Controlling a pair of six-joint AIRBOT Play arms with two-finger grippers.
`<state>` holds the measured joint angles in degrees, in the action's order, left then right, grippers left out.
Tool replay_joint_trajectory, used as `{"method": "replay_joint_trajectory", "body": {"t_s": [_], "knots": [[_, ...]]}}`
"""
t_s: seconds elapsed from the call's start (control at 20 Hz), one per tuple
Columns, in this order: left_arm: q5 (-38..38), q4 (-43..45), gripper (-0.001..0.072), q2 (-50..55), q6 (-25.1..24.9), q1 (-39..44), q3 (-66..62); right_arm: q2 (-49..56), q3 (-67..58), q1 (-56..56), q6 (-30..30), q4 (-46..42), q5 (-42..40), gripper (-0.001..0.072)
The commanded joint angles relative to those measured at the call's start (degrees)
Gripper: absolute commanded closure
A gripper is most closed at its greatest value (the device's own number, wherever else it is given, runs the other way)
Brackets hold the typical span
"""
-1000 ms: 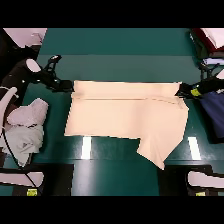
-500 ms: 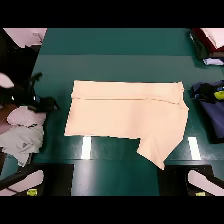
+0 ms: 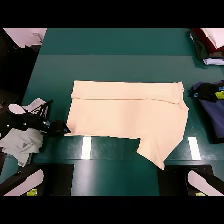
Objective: Fold the shirts.
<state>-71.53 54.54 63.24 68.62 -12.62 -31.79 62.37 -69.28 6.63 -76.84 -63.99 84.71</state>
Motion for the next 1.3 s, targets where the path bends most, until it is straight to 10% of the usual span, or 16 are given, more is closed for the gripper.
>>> {"method": "replay_joint_trajectory", "body": {"t_s": [0.0, 0.3, 0.4, 0.55, 1.25], "knots": [[2.27, 0.09, 0.0172, -0.15, -0.50, -0.04, 1.42, -0.20, 0.02, -2.21, 0.02, 0.02, 0.28, 0.0404], [5.75, -1.27, 0.0177, -0.15, 0.48, 0.15, 1.46, -0.20, 0.02, -2.47, 0.00, 0.02, 0.35, 0.0404], [5.73, -1.44, 0.0561, -0.15, 0.35, 0.15, 1.49, -0.20, 0.02, -2.47, 0.00, 0.02, 0.33, 0.0404], [4.48, -1.49, 0.0684, -0.15, 0.31, 0.13, 1.40, -0.20, 0.02, -2.27, 0.00, -0.20, 0.96, 0.0404], [0.39, -4.02, 0.0684, -5.92, -0.07, 0.15, -7.98, -15.80, 45.57, 18.95, -1.90, -3.45, 0.74, 0.0331]]}}
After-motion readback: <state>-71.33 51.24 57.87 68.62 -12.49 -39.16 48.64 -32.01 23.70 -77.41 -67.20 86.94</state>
